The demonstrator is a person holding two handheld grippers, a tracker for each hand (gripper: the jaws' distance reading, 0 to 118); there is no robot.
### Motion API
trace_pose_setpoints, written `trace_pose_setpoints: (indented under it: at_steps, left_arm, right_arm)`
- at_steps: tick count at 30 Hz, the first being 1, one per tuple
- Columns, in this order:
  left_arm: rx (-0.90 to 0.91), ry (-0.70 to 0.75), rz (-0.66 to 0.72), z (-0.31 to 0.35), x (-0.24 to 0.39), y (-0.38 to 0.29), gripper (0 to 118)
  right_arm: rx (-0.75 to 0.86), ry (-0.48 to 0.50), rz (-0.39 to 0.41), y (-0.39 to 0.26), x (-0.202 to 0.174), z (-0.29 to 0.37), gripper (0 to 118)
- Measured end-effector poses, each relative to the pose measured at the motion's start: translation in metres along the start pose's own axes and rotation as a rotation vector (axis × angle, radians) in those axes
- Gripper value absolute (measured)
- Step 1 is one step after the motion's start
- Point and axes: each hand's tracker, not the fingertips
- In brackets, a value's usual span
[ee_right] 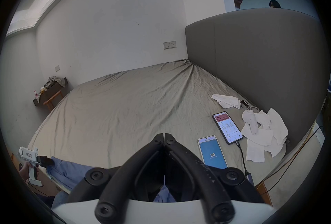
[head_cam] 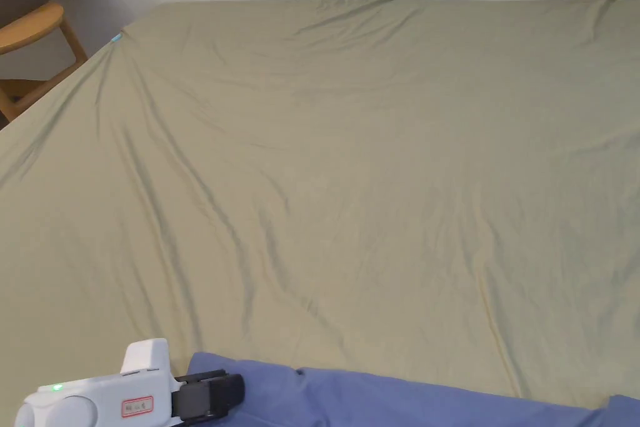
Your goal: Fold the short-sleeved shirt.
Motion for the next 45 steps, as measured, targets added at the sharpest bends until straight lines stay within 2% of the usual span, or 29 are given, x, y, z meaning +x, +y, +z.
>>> trace_pose_setpoints:
  at_steps: [1, 2, 3, 4, 5, 7, 9, 11, 18, 23, 29, 35, 37, 40, 45]
  left_arm:
    - [0.01, 0.009, -0.031, 0.003, 0.003, -0.001, 75]
    - [0.011, 0.006, -0.031, 0.006, 0.005, 0.0, 46]
    - [0.009, 0.001, -0.028, 0.01, 0.005, 0.002, 28]
    - [0.025, 0.077, -0.061, 0.013, 0.005, 0.001, 18]
    - [0.023, 0.091, -0.086, 0.015, 0.002, 0.0, 18]
    - [0.03, 0.022, -0.043, 0.023, 0.0, 0.001, 9]
    - [0.042, -0.025, -0.065, 0.031, 0.009, -0.002, 9]
    - [0.033, 0.028, -0.127, 0.035, 0.019, -0.003, 9]
    - [0.058, 0.004, -0.017, 0.039, 0.0, 0.003, 8]
    - [0.053, 0.049, -0.055, 0.038, -0.011, 0.011, 7]
    - [0.089, 0.193, -0.04, 0.062, -0.049, 0.034, 7]
    - [0.168, 0.34, 0.007, 0.115, -0.073, 0.045, 7]
    - [0.184, 0.318, 0.025, 0.127, -0.068, 0.042, 7]
    - [0.177, 0.313, -0.065, 0.13, -0.037, 0.031, 7]
    - [0.169, 0.095, -0.108, 0.127, 0.031, 0.009, 7]
  right_arm:
    - [-0.001, -0.001, -0.001, 0.0, 0.0, 0.0, 0]
    - [-0.001, -0.001, -0.002, 0.0, 0.0, 0.0, 0]
    - [-0.002, -0.002, -0.002, -0.001, 0.001, -0.001, 0]
    - [-0.002, -0.001, -0.005, -0.002, 0.001, 0.001, 0]
    - [-0.003, 0.0, -0.007, -0.002, 0.002, 0.0, 0]
    - [-0.009, 0.001, -0.008, -0.003, 0.002, -0.001, 0]
    - [-0.013, 0.0, -0.005, -0.005, 0.001, -0.001, 0]
    - [-0.017, 0.001, -0.005, -0.006, 0.001, -0.002, 0]
    - [-0.027, 0.012, 0.002, -0.008, -0.002, -0.002, 0]
    - [-0.033, 0.019, 0.009, -0.007, -0.005, -0.002, 0]
    - [-0.025, 0.014, 0.014, -0.004, -0.004, 0.0, 0]
    - [-0.02, -0.004, 0.009, -0.004, -0.001, 0.001, 0]
    - [-0.019, -0.01, 0.011, -0.005, -0.001, 0.001, 0]
    - [-0.022, -0.005, 0.004, -0.008, -0.002, 0.0, 0]
    - [-0.028, 0.006, 0.012, -0.009, -0.003, -0.001, 0]
